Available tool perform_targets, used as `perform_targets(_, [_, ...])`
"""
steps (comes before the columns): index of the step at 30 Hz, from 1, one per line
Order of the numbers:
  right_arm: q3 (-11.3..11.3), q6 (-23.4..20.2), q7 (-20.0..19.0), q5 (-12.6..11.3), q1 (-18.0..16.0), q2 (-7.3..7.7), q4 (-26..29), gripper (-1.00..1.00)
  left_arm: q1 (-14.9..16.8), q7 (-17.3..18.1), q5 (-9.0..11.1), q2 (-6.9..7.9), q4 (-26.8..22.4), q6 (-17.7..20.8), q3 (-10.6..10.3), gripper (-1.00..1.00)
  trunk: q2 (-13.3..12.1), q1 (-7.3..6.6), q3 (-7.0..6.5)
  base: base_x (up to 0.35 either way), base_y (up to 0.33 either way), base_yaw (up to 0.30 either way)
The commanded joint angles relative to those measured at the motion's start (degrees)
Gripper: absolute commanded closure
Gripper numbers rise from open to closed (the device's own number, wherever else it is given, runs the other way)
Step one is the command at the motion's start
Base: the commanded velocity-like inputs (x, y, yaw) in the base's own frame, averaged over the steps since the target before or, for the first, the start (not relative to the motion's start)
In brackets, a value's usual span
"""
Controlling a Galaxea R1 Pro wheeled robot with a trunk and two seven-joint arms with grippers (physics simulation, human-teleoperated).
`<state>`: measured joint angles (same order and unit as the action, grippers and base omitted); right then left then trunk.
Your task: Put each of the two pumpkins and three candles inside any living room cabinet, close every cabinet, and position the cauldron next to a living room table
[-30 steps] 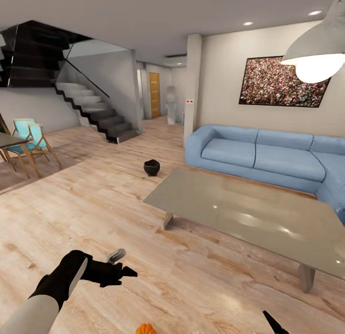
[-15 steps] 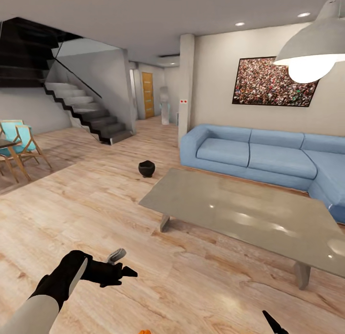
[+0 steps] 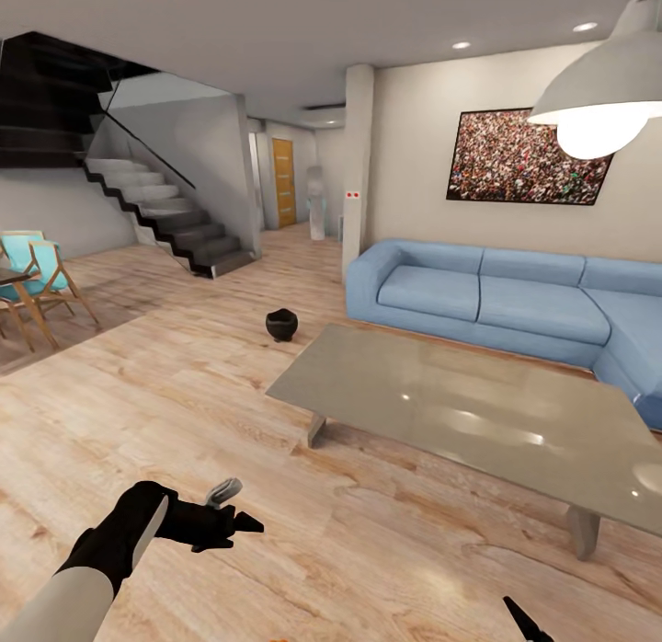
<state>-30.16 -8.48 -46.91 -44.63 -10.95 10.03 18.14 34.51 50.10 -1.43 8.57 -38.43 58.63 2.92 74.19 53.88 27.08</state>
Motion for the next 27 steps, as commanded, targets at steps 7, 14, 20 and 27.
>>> perform_targets(7, [0.34, -0.34, -0.72, 0.22, -0.04, 0.11, 0.18, -1.00, 0.03, -0.44, -0.22, -0.08, -0.01, -0.39, -0.30, -1.00, 2.86, 1.54, 1.32, 0.000, 0.000, 0.000])
perform_targets(14, [0.48, -0.67, -0.06, 0.40, -0.04, 0.15, 0.21, -1.00, 0.03, -1.73, -0.24, -0.02, -0.01, -1.23, -0.10, -1.00, 5.66, 3.08, 2.58, 0.000, 0.000, 0.000])
perform_targets(20, [0.68, -0.35, -0.37, 0.51, -0.04, 0.04, 0.78, -1.00, 0.03, -4.22, -0.31, 0.05, 0.41, -3.52, -0.46, -1.00, 8.07, 4.40, 3.66, 0.000, 0.000, 0.000])
perform_targets(27, [13.22, -5.02, 7.57, 4.60, -0.04, -2.69, 20.97, -1.00, 0.00, -9.60, -0.08, 0.05, 1.50, -7.30, -0.19, -1.00, 10.88, 5.94, 4.91, 0.000, 0.000, 0.000])
